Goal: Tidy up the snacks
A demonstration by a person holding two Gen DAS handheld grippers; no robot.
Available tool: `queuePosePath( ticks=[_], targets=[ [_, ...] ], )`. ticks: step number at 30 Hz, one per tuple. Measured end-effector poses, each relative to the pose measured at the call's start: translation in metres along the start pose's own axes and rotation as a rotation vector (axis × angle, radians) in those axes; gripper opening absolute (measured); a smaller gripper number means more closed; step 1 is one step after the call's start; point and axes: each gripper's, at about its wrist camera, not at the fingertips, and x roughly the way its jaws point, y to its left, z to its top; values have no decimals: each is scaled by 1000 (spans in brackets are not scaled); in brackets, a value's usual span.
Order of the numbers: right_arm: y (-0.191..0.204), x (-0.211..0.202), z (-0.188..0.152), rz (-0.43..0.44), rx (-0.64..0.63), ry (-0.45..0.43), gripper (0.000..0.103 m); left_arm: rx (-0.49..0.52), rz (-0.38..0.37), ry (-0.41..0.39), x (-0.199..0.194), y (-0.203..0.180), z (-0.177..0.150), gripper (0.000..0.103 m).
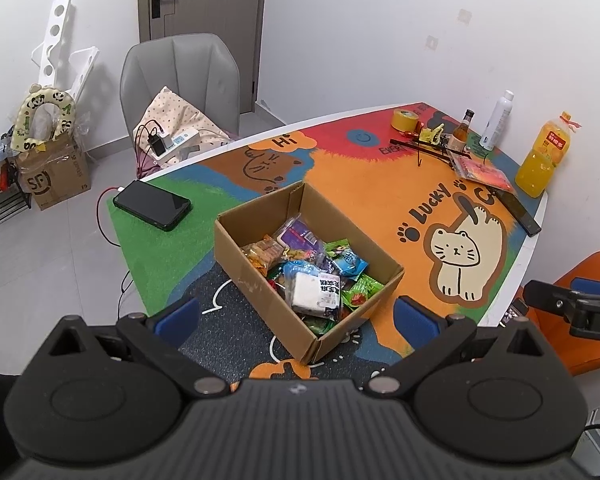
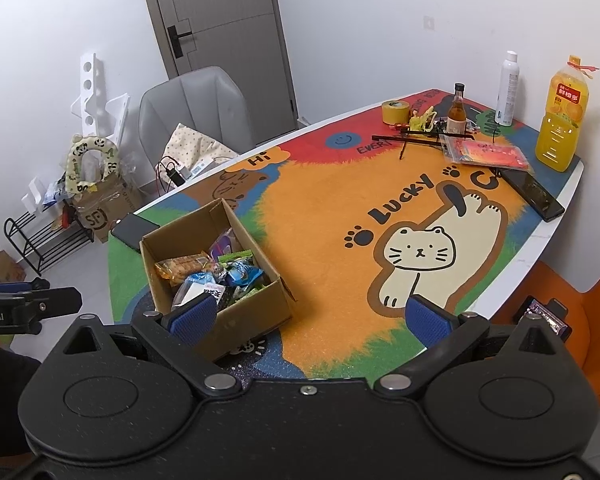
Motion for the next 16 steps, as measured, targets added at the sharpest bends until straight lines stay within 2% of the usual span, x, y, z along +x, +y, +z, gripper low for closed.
queuePosePath(
  ticks=[16],
  targets=[
    [2, 4, -4, 0, 2, 16, 103, -4, -6, 8, 5, 3, -3, 103]
  ],
)
